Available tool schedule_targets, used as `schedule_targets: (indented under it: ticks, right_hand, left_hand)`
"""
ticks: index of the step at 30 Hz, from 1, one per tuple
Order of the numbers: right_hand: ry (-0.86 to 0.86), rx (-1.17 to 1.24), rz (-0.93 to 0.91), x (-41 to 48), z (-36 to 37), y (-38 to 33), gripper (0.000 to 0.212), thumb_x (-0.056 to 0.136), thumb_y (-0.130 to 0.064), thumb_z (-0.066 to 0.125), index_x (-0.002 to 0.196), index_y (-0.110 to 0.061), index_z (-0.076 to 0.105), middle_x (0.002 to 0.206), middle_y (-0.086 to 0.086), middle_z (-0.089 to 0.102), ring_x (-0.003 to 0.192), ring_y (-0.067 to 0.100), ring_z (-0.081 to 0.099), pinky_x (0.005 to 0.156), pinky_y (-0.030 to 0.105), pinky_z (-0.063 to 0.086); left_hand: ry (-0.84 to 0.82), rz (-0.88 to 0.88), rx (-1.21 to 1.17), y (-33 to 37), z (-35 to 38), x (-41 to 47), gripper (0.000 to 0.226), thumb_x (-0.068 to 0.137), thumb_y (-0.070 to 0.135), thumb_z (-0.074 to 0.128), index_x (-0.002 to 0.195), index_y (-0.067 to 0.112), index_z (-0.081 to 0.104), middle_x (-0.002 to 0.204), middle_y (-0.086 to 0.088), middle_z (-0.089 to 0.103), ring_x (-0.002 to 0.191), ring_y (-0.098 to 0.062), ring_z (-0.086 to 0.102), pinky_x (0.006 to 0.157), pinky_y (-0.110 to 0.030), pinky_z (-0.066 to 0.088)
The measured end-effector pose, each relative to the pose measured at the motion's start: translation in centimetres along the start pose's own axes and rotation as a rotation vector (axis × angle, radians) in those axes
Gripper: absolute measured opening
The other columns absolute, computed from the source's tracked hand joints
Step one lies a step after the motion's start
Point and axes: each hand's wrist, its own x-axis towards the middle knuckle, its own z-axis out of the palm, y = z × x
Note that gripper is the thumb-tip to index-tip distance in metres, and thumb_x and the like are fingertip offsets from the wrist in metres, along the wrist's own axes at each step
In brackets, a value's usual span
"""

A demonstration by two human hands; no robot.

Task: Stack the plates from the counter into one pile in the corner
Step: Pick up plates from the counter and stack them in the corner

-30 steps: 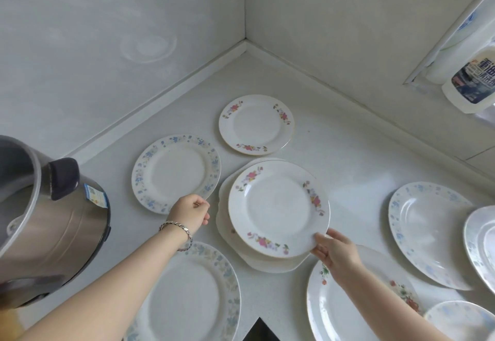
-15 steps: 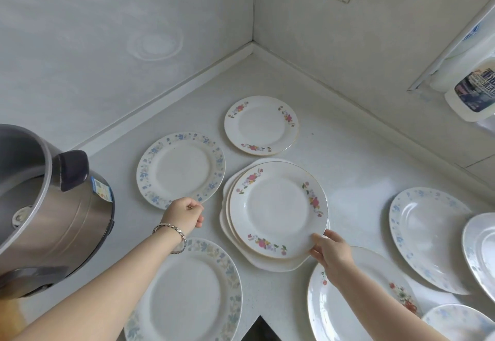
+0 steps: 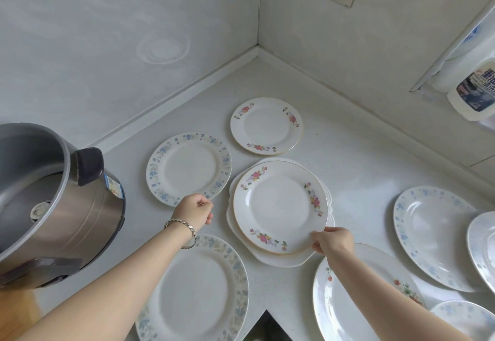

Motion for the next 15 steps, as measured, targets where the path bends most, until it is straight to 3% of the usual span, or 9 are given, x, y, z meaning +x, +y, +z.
schedule_targets:
  ticks: [2, 4, 7, 9, 11, 12, 14, 15]
  right_hand:
    - [-0.020, -0.076, 0.006, -0.1, -0.2, -0.4, 0.026, 0.072, 0.000, 0.065, 0.049, -0.007, 0.055, 0.027, -0.002, 0.050, 0.053, 0.026, 0.060, 0.059, 0.030, 0.047]
    - [-0.027, -0.120, 0.035, -0.4, -0.4, -0.9, 0.026, 0.073, -0.002, 0.065, 0.050, -0.007, 0.054, 0.027, -0.001, 0.052, 0.045, 0.022, 0.059, 0.055, 0.027, 0.046]
    - [-0.043, -0.142, 0.056, -0.3, -0.7, -1.2, 0.016, 0.073, -0.001, 0.062, 0.060, -0.005, 0.052, 0.043, 0.008, 0.057, 0.042, 0.020, 0.057, 0.055, 0.026, 0.048]
    - [-0.023, -0.214, 0.021, -0.8, -0.5, -1.5, 0.007, 0.075, 0.000, 0.055, 0.077, -0.004, 0.050, 0.063, 0.013, 0.058, 0.050, 0.023, 0.057, 0.058, 0.030, 0.049]
    - [0.010, -0.355, -0.144, -1.6, -0.3, -1.3, 0.031, 0.078, -0.005, 0.052, 0.109, -0.005, 0.045, 0.094, 0.015, 0.059, 0.070, 0.028, 0.057, 0.064, 0.032, 0.046]
    - [0.009, -0.413, -0.236, -2.3, -0.2, -1.4, 0.041, 0.080, -0.008, 0.052, 0.120, -0.008, 0.042, 0.104, 0.013, 0.058, 0.078, 0.027, 0.055, 0.066, 0.030, 0.042]
    - [-0.074, -0.445, -0.354, -3.7, 0.4, -1.5, 0.041, 0.083, -0.012, 0.052, 0.124, -0.012, 0.046, 0.094, 0.004, 0.060, 0.077, 0.022, 0.054, 0.065, 0.027, 0.039]
    - [-0.136, -0.435, -0.366, -4.4, 0.8, -1.6, 0.036, 0.084, -0.013, 0.053, 0.120, -0.013, 0.051, 0.084, -0.001, 0.059, 0.071, 0.018, 0.054, 0.061, 0.026, 0.038]
  left_hand:
    - [-0.004, -0.002, 0.001, -0.4, -0.2, -0.1, 0.026, 0.087, 0.005, 0.044, 0.065, 0.017, 0.053, 0.059, -0.002, 0.058, 0.051, -0.015, 0.055, 0.051, -0.021, 0.039]
    - [-0.007, -0.014, 0.004, -0.9, -0.3, -0.2, 0.025, 0.087, 0.006, 0.045, 0.066, 0.018, 0.053, 0.059, -0.001, 0.059, 0.052, -0.015, 0.056, 0.051, -0.021, 0.039]
    - [-0.014, -0.033, 0.013, -1.7, -0.3, -0.5, 0.021, 0.087, 0.007, 0.045, 0.070, 0.016, 0.054, 0.060, 0.000, 0.059, 0.052, -0.014, 0.057, 0.052, -0.021, 0.040]
    - [-0.006, -0.030, 0.067, -2.5, -0.5, -0.7, 0.020, 0.086, 0.007, 0.046, 0.070, 0.017, 0.054, 0.062, 0.001, 0.060, 0.057, -0.017, 0.058, 0.061, -0.024, 0.045]
    - [0.018, 0.000, 0.241, -3.5, -1.1, -0.9, 0.019, 0.087, 0.011, 0.047, 0.073, 0.023, 0.055, 0.082, -0.002, 0.065, 0.076, -0.022, 0.060, 0.077, -0.028, 0.047]
    - [0.025, 0.008, 0.372, -4.1, -1.5, -1.0, 0.013, 0.088, 0.015, 0.048, 0.086, 0.023, 0.058, 0.101, -0.005, 0.063, 0.092, -0.023, 0.059, 0.086, -0.030, 0.047]
    - [0.012, -0.049, 0.648, -5.8, -2.4, -1.0, 0.032, 0.090, 0.027, 0.047, 0.120, 0.017, 0.051, 0.130, -0.008, 0.049, 0.119, -0.026, 0.050, 0.098, -0.035, 0.042]
    - [-0.006, -0.105, 0.712, -6.7, -2.9, -1.1, 0.041, 0.091, 0.034, 0.045, 0.128, 0.015, 0.045, 0.135, -0.009, 0.045, 0.125, -0.028, 0.047, 0.100, -0.036, 0.041]
